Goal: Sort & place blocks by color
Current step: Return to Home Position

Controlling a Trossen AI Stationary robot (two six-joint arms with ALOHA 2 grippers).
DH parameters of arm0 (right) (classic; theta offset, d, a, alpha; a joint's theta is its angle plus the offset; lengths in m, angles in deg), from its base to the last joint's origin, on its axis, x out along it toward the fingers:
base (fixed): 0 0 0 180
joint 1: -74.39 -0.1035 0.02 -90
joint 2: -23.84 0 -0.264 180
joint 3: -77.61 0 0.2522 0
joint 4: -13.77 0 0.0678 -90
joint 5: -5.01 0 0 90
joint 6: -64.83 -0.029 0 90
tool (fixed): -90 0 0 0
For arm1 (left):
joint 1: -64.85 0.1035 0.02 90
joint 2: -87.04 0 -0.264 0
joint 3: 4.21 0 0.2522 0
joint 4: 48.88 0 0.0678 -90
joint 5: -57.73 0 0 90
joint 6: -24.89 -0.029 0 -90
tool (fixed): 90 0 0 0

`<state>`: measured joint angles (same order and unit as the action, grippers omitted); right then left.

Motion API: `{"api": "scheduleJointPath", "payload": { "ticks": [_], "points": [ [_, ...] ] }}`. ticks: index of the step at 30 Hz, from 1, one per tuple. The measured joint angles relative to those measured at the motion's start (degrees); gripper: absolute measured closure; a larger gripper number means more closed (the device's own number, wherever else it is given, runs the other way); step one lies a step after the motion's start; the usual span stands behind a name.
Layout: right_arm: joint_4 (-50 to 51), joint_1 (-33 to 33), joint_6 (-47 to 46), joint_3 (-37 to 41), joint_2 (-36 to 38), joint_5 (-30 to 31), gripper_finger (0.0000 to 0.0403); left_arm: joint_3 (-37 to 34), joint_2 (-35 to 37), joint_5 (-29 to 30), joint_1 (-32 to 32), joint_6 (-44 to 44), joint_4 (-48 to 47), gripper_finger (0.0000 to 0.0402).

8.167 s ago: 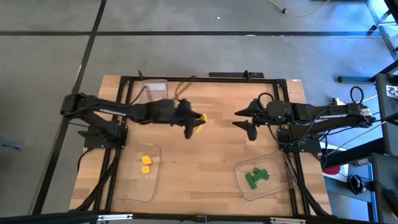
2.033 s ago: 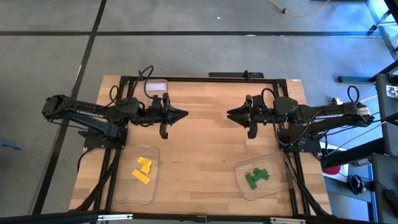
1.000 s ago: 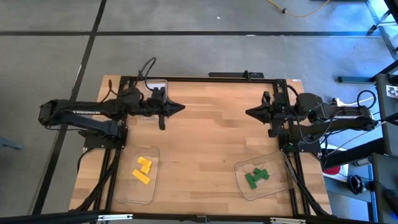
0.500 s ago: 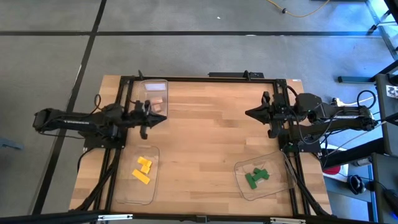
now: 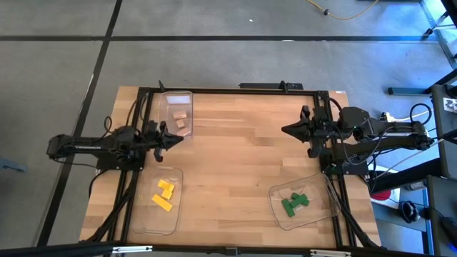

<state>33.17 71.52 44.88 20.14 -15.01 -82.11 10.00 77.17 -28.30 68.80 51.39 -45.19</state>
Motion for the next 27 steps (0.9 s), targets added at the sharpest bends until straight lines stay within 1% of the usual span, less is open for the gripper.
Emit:
{"api": "scheduleJointPath", "payload": {
  "ticks": [2, 6, 14, 18, 20, 22, 23, 27],
  "points": [
    [-0.01, 0.01, -1.25, 0.0, 0.0, 0.04, 0.0403, 0.0, 1.23, 0.43, 0.05, -0.7, -2.12, 0.0401],
    [-0.06, 0.01, -3.61, 0.0, 0.0, 0.05, 0.0401, 0.0, 1.97, 1.17, 0.04, -1.56, -2.51, 0.0401],
    [0.39, 0.01, -0.74, 0.0, 0.0, 0.07, 0.0387, 0.0, 1.95, 0.82, 0.02, -1.58, -2.74, 0.0397],
    [3.21, 0.02, -0.66, 0.0, 0.26, 1.13, 0.0377, 0.0, 1.95, 1.02, 0.02, -1.58, -2.79, 0.039],
    [4.95, 0.27, 0.15, 0.0, 0.68, 0.6, 0.0358, 0.0, 1.95, 1.04, 0.02, -1.58, -2.8, 0.0387],
    [6.3, 0.79, 0.73, 0.0, 1.22, -0.69, 0.033, 0.0, 1.95, 1.04, 0.02, -1.58, -2.8, 0.0384],
    [6.66, 1.11, 0.96, 0.0, 1.58, -1.49, 0.0312, 0.0, 1.94, 1.04, 0.02, -1.58, -2.8, 0.0383],
    [8.21, 1.93, 1.64, 0.0, 3.28, -1.48, 0.0234, 0.0, 1.93, 1.04, 0.02, -1.58, -2.83, 0.038]
  ]
}}
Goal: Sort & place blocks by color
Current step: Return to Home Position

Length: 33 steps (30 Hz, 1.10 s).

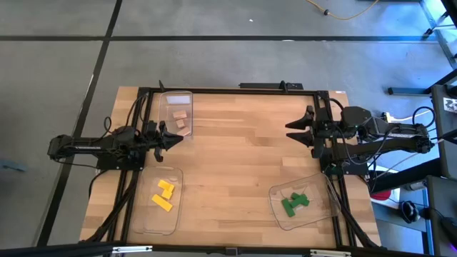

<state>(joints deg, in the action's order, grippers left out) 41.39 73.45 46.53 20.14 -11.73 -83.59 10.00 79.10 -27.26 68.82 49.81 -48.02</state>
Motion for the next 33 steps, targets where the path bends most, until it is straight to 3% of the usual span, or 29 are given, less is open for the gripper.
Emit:
{"api": "scheduleJointPath", "payload": {
  "ticks": [5, 10, 14, 23, 33],
  "points": [
    [6.01, 0.05, 3.66, 0.0, 3.89, -0.01, 0.0147, 0.0, 0.0, 0.0, 0.0, -0.02, -0.01, 0.0387],
    [13.7, 0.03, 4.11, 0.0, 10.59, 0.44, 0.0099, -0.02, 0.0, 0.0, 0.0, -0.02, -0.01, 0.0397],
    [12.71, 0.03, 4.55, 2.6, 18.01, 1.53, 0.0095, -0.02, -0.02, 0.0, 0.01, -0.02, -0.01, 0.0401],
    [-0.22, 0.03, -0.69, 20.88, 34.98, 0.59, 0.0113, -0.02, -0.02, 0.0, 0.02, -0.02, -0.01, 0.0384],
    [-4.86, -0.06, -1.2, 30.87, 35.49, 0.01, 0.0123, -0.02, -0.02, 0.0, 0.02, -0.02, -0.05, 0.038]
  ]
}}
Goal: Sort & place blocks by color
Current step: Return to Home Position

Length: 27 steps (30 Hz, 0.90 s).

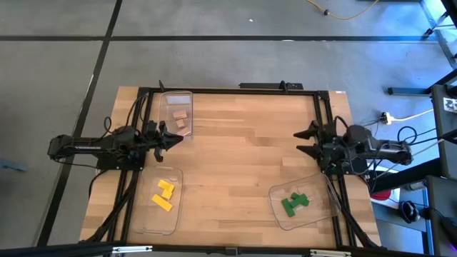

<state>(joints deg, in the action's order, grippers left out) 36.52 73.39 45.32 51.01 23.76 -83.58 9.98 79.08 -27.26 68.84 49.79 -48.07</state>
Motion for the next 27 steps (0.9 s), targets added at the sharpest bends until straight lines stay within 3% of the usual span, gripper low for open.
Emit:
{"api": "scheduleJointPath", "payload": {
  "ticks": [7, 16, 19, 24, 27],
  "points": [
    [-10.18, 0.0, -0.8, 8.17, 0.02, 1.61, 0.0123, 0.0, 0.0, 0.0, 0.0, 0.0, 0.02, 0.0391],
    [-11.29, 0.0, 0.49, 12.37, -0.37, 3.48, 0.0123, 0.0, 0.0, 0.01, 0.0, 0.0, 0.02, 0.0401],
    [-11.06, 0.0, 3.87, 12.37, -0.6, 3.05, 0.0123, 0.0, 0.0, 0.0, 0.0, 0.0, 0.02, 0.04],
    [-11.0, 0.0, 17.16, 12.37, -1.03, 3.03, 0.0123, 0.0, 0.0, 0.0, 0.0, 0.0, 0.02, 0.0389],
    [-11.82, 0.0, 18.34, 12.35, -1.02, 3.07, 0.0123, 0.0, 0.0, 0.0, 0.0, 0.0, 0.02, 0.0383]
  ]
}}
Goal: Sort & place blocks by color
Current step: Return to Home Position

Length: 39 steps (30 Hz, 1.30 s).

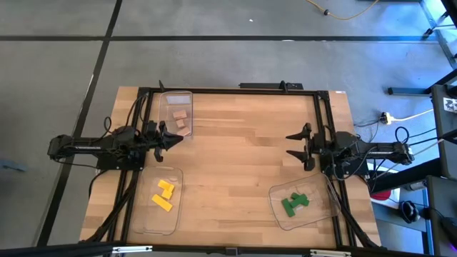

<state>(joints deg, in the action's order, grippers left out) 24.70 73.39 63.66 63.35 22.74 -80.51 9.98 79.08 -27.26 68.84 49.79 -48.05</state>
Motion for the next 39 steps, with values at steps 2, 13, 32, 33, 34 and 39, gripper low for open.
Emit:
{"api": "scheduleJointPath", "payload": {
  "ticks": [2, 13, 32, 33, 34, 39],
  "points": [
    [0.07, 0.0, -1.54, 0.0, -0.03, -0.05, 0.0123, 0.0, 0.0, 0.01, 0.0, 0.0, 0.0, 0.038],
    [0.92, 0.0, -6.46, 0.0, -0.03, -3.28, 0.0123, 0.0, 0.0, 0.0, 0.0, 0.0, 0.0, 0.0383],
    [1.32, 0.02, -0.93, -0.09, -0.01, -3.39, 0.0123, 0.0, 0.0, 0.0, 0.0, 0.0, 0.0, 0.0397],
    [1.32, 0.02, 0.62, -0.09, -0.03, -3.14, 0.0123, 0.0, 0.0, 0.0, 0.0, 0.0, 0.0, 0.0395],
    [1.26, 0.02, 1.9, -0.09, -0.01, -3.07, 0.0123, 0.0, 0.0, 0.01, -0.01, 0.0, 0.0, 0.0392],
    [1.27, 0.02, 2.95, -0.09, -0.01, -3.07, 0.0123, 0.0, 0.0, 0.0, -0.01, 0.0, 0.0, 0.0383]
  ]
}}
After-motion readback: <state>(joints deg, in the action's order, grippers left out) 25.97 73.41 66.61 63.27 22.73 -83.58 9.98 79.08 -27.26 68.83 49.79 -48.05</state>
